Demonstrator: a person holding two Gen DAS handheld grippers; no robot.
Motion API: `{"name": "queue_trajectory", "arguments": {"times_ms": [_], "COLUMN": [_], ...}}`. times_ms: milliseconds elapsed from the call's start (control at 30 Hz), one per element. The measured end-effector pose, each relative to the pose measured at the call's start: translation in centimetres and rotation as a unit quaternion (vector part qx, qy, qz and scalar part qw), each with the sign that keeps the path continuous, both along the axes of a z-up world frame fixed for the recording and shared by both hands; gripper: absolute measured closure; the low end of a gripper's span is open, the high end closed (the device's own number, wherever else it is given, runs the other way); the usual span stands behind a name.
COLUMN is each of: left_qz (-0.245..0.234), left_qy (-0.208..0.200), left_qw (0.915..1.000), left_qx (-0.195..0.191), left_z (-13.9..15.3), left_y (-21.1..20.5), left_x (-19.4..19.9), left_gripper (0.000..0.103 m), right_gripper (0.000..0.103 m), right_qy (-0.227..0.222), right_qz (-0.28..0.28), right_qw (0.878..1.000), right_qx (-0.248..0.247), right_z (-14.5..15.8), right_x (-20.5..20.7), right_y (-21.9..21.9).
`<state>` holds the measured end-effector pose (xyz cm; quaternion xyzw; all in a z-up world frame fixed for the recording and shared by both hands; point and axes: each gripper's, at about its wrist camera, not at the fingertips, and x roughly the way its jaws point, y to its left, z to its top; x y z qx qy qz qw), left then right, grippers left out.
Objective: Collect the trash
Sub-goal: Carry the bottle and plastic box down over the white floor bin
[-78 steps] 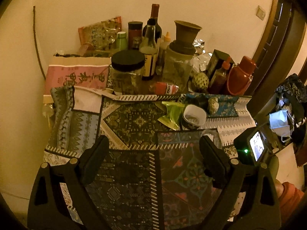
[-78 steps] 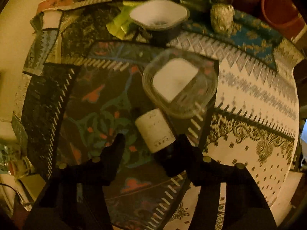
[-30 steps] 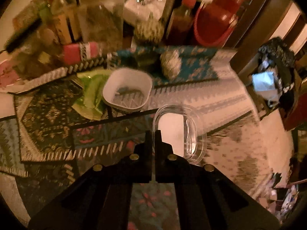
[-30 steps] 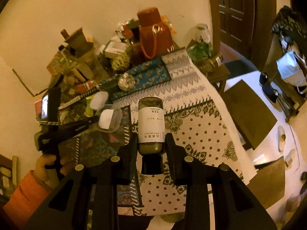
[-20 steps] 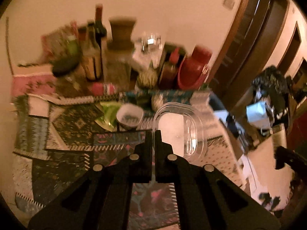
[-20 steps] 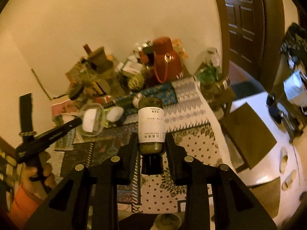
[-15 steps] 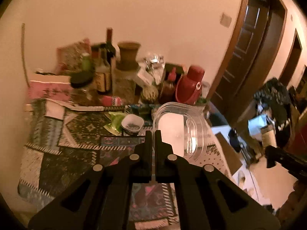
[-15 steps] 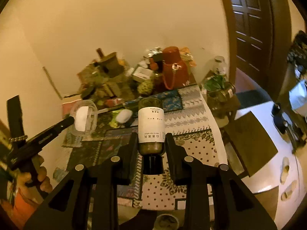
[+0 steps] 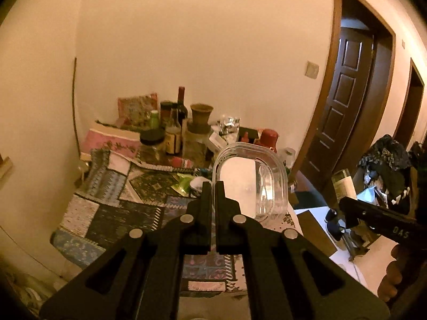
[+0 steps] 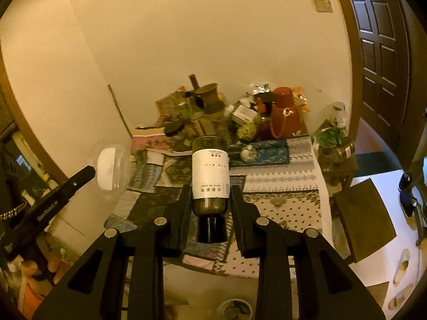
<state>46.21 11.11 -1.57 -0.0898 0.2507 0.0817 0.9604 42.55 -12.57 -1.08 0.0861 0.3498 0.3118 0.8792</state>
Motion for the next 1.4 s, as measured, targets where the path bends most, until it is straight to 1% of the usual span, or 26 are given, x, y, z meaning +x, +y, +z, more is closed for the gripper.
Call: {"name": "queue_trajectory", "arguments": {"times_ms": [100, 233, 300, 400, 433, 567, 633, 733, 833, 900, 1033, 1133, 1400], "left_qz": [-0.008, -0.030, -0.038, -0.057, -0.063, -0.077, -0.083, -0.093, -0.104, -0.110, -0.117, -0.117, -0.114], "left_qy": [-0.013, -0.023, -0.027, -0.031, -0.032, -0.032, -0.032, -0.029, -0.016, -0.004, 0.014, 0.031, 0.081], "left_qw": [0.9999, 0.9993, 0.9989, 0.9979, 0.9975, 0.9965, 0.9960, 0.9952, 0.9942, 0.9936, 0.9923, 0.9918, 0.9883], "left_qx": [0.008, 0.000, 0.000, -0.001, 0.001, -0.001, -0.007, -0.014, -0.022, -0.027, -0.038, -0.040, -0.061], "left_z": [0.2, 0.1, 0.2, 0.3, 0.2, 0.0, -0.2, -0.8, -1.7, -2.3, -3.4, -4.6, -8.9], "left_y": [0.1, 0.9, 1.3, 2.2, 2.6, 4.0, 4.6, 5.5, 6.2, 6.5, 6.6, 5.9, 3.9], "left_x": [-2.1, -4.9, -6.5, -10.0, -11.5, -16.3, -18.8, -21.9, -24.0, -25.0, -26.1, -26.8, -26.7], "left_gripper": [0.103, 0.103, 0.103, 0.103, 0.103, 0.103, 0.103, 0.103, 0.103, 0.103, 0.103, 0.103, 0.103], "right_gripper": [0.077, 0.077, 0.077, 0.077, 0.077, 0.077, 0.077, 0.077, 0.077, 0.077, 0.077, 0.077, 0.077], "right_qy": [-0.010, -0.019, -0.025, -0.025, -0.025, -0.024, -0.021, -0.002, 0.015, 0.027, 0.056, 0.067, 0.110], "right_qz": [-0.005, -0.024, -0.038, -0.050, -0.054, -0.063, -0.067, -0.077, -0.087, -0.095, -0.106, -0.108, -0.093], "right_qw": [1.000, 1.000, 0.999, 0.998, 0.998, 0.998, 0.998, 0.997, 0.996, 0.995, 0.993, 0.992, 0.988], "right_qx": [0.001, -0.001, -0.005, -0.001, 0.000, 0.004, 0.005, 0.006, 0.001, -0.006, -0.019, -0.028, -0.049], "right_z": [0.6, 1.2, 1.5, 1.6, 1.6, 1.4, 1.1, 0.3, -0.5, -1.0, -2.2, -3.0, -6.7], "right_x": [-2.0, -5.0, -7.3, -9.9, -11.4, -15.6, -17.5, -20.2, -22.5, -24.0, -25.4, -26.7, -26.6], "right_y": [0.5, 1.3, 2.0, 2.9, 3.4, 4.9, 5.5, 6.0, 6.2, 6.0, 5.5, 5.2, 4.1]}}
